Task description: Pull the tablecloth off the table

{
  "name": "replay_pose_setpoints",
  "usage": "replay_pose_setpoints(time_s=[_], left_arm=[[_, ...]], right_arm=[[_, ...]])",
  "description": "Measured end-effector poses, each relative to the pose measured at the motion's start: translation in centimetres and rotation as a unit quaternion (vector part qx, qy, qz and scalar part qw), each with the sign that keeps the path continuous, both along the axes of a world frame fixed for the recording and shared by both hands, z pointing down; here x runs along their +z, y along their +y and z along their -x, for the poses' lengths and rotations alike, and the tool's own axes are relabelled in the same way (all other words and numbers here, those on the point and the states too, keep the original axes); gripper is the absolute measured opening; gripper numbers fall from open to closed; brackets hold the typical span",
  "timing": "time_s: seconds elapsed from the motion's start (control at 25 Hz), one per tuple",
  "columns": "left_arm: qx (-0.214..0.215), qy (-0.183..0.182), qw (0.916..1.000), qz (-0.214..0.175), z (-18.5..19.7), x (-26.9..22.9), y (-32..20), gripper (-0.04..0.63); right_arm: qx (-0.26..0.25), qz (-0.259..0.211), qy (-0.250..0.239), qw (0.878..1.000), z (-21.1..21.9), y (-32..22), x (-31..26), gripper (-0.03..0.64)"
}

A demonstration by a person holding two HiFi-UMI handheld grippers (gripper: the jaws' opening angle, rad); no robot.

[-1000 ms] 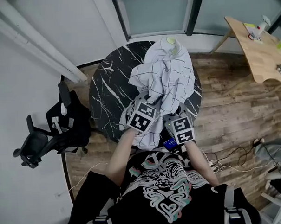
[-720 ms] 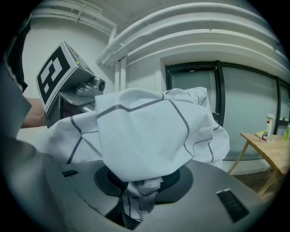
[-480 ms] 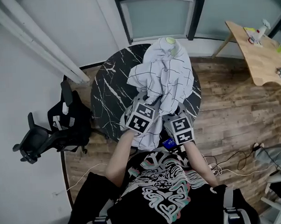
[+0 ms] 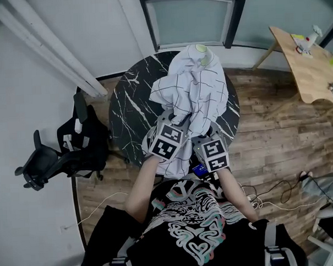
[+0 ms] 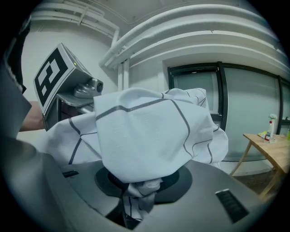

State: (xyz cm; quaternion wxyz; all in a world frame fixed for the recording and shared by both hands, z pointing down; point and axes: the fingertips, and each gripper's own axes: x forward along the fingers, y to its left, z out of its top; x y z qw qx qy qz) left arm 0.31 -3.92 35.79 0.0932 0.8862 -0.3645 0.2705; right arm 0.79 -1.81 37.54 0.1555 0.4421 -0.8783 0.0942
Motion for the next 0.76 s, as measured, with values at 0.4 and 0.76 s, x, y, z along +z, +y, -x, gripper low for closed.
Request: replay_pose_setpoints(time_s=[0.4,0.76], left_arm=[[-0.006,0.006,1.0,-0.001,-0.06,0.18,0.17,0.077],[-0.001,0.009,1.0,-0.003,-0.04,0.21,-0.44,0.075]], right_arm=[[0.002,-0.001,0.0,1.0,-0.12,0.07,0.16,0.129],[-0.004,0.003,0.007,1.0,-0.01,-0.38,0.14,0.126]])
